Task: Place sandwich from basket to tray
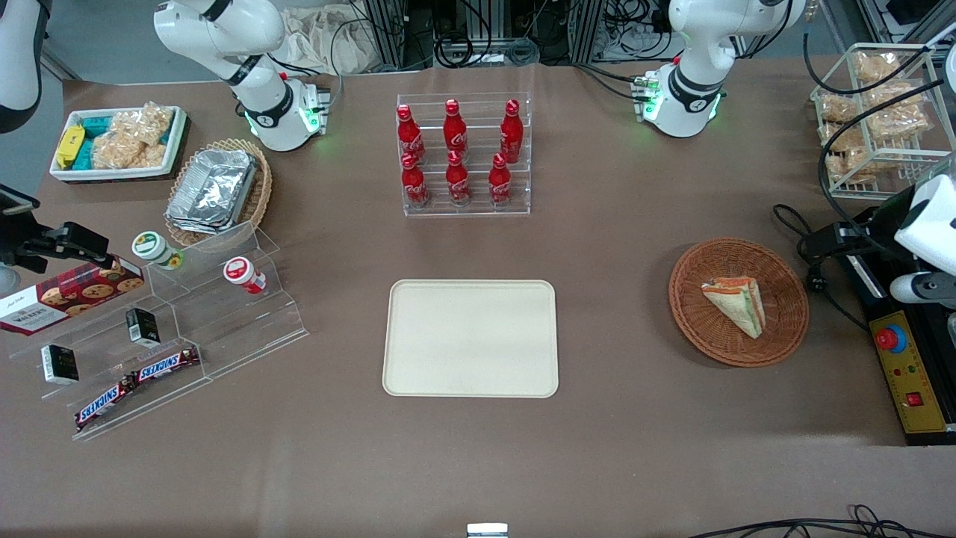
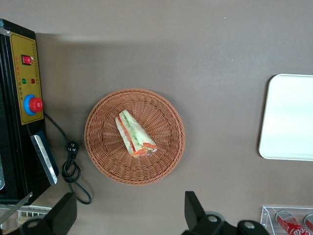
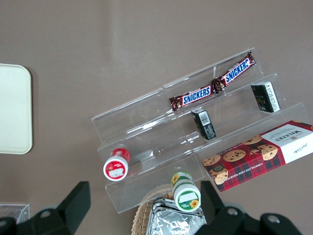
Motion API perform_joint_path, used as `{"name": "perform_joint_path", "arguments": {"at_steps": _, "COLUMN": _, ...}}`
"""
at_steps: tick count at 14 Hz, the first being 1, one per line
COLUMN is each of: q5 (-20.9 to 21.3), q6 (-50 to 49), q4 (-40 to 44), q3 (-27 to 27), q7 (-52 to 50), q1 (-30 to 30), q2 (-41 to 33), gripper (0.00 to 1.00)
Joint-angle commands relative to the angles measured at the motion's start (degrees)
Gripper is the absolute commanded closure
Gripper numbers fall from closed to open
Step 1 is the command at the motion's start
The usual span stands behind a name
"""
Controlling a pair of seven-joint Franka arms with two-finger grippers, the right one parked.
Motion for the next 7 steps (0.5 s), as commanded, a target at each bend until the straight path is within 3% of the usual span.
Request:
{"name": "perform_joint_path", "arguments": {"at_steps": 1, "q5": -0.1, "q6": -1.3, "q4": -1.0, "q3": 0.2, "q7": -0.7, "q1": 0.2, "q2": -0.5, "gripper": 0.01}}
{"name": "perform_joint_path", "arguments": {"at_steps": 7, "q5": -0.2, "q6": 1.1, "q4": -9.8, "q3": 0.2, "q7": -1.9, "q1": 3.4, "q2": 0.5, "gripper": 0.01}}
